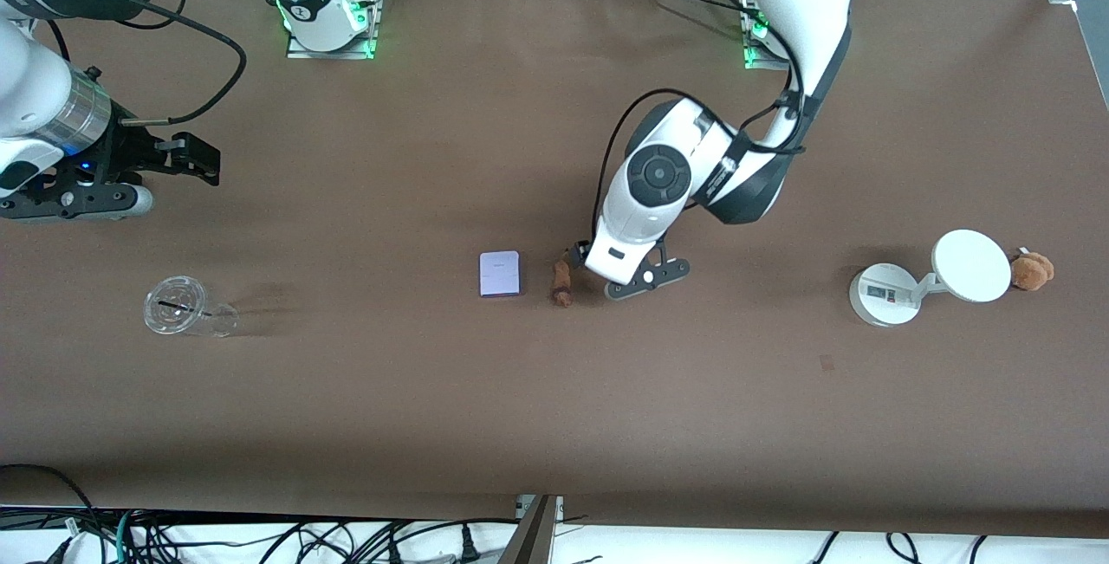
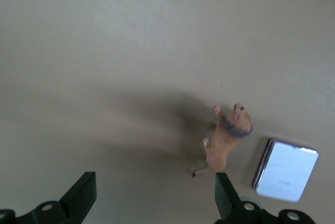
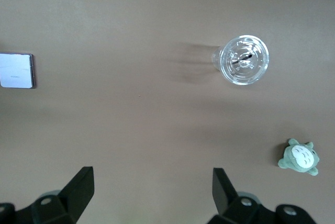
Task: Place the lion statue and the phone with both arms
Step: 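Swing the left gripper over to the brown lion figurine, then close the left gripper on the lion while the right gripper reaches out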
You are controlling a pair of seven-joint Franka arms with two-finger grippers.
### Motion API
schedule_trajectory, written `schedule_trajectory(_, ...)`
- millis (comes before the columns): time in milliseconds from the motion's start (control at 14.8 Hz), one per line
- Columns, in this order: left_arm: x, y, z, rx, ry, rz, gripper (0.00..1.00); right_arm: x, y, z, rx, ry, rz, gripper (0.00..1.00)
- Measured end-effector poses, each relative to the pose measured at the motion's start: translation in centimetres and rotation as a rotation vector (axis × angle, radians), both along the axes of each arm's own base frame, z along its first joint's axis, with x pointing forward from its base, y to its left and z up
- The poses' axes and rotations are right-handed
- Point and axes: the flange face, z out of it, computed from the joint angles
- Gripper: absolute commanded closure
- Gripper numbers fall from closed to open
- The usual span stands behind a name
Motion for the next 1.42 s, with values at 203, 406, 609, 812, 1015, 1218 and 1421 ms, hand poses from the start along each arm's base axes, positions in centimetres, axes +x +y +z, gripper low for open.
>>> schedule_trajectory(203, 0.0, -2.1, -2.6, -0.038, -0.041, -0.012, 0.0, 0.2, 0.2, -0.6, -0.002, 0.011, 0.002, 0.0)
schedule_trajectory(406, -1.7, -4.9, -3.5, -0.045, -0.045, -0.049, 0.0, 0.7, 0.3, -2.1, -0.006, 0.035, 0.002, 0.0)
schedule_trajectory(609, -2.5, -6.3, -3.0, -0.051, -0.053, -0.065, 0.0, 1.5, 0.4, -4.2, -0.013, 0.07, 0.002, 0.0)
schedule_trajectory(812, -2.9, -6.8, -4.2, -0.046, -0.051, -0.068, 0.0, 2.2, 0.6, -6.6, -0.02, 0.105, 0.003, 0.0)
schedule_trajectory(1015, -2.2, -7.6, -6.0, -0.042, -0.081, -0.069, 0.0, 2.8, 0.9, -8.3, -0.023, 0.122, 0.006, 0.0)
schedule_trajectory(1218, -2.0, -8.2, -7.8, -0.001, -0.104, -0.084, 0.0, 3.4, 1.5, -9.7, -0.023, 0.121, 0.015, 0.0)
schedule_trajectory(1421, -2.1, -8.5, -9.1, 0.019, -0.12, -0.096, 0.0, 3.8, 1.9, -10.8, -0.025, 0.126, 0.02, 0.0)
